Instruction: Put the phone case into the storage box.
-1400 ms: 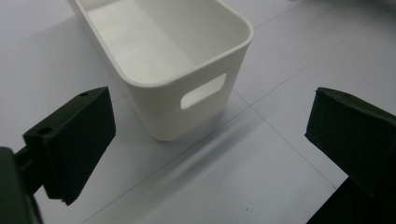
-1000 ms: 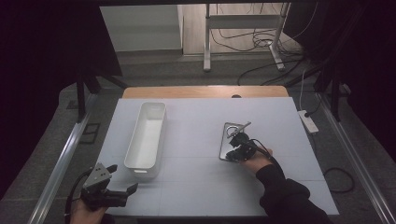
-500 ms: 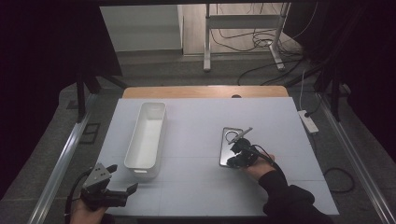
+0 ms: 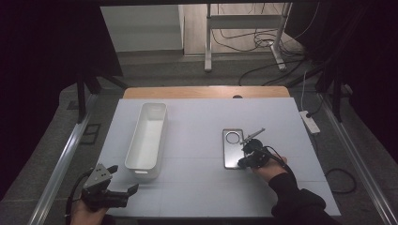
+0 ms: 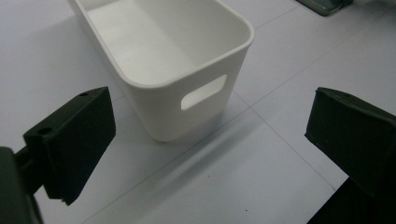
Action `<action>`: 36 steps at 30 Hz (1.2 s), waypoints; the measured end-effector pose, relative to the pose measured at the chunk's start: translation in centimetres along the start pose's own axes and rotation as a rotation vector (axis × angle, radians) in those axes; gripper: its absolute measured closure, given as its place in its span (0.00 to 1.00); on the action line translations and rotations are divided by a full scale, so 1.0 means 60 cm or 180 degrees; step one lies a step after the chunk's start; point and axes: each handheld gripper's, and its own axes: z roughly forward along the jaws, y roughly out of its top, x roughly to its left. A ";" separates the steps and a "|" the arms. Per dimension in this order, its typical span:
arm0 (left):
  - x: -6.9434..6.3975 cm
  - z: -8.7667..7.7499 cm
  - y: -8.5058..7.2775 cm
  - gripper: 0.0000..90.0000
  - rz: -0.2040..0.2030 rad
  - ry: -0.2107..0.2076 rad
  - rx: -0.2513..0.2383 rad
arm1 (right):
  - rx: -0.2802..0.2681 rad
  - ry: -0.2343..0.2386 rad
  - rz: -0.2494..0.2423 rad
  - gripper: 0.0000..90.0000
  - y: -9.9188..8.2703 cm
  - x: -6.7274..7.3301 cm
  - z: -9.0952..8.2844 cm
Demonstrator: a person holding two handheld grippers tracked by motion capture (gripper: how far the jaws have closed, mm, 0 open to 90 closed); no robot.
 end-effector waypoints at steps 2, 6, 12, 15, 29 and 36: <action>0.000 0.000 0.000 0.03 0.0000 0.0001 0.0000 | -0.0007 -0.0057 0.0049 1.00 -0.002 -0.010 -0.002; 0.000 0.000 0.000 0.03 -0.0001 0.0001 0.0000 | -0.0014 -0.0108 0.0105 1.00 -0.003 -0.025 -0.006; 0.000 0.000 0.000 0.03 0.0001 0.0003 -0.0001 | -0.0051 -0.0171 0.0195 1.00 -0.005 -0.045 -0.009; 0.000 0.000 0.000 0.03 0.0001 0.0002 0.0001 | -0.0064 -0.0193 0.0195 1.00 -0.006 -0.051 -0.010; -0.001 0.000 0.000 0.03 0.0007 0.0005 -0.0001 | -0.0195 -0.0190 0.0238 0.93 -0.005 -0.055 -0.018; -0.001 0.000 0.000 0.03 0.0009 0.0006 0.0000 | -0.0309 -0.0268 0.0151 0.61 0.002 -0.050 -0.032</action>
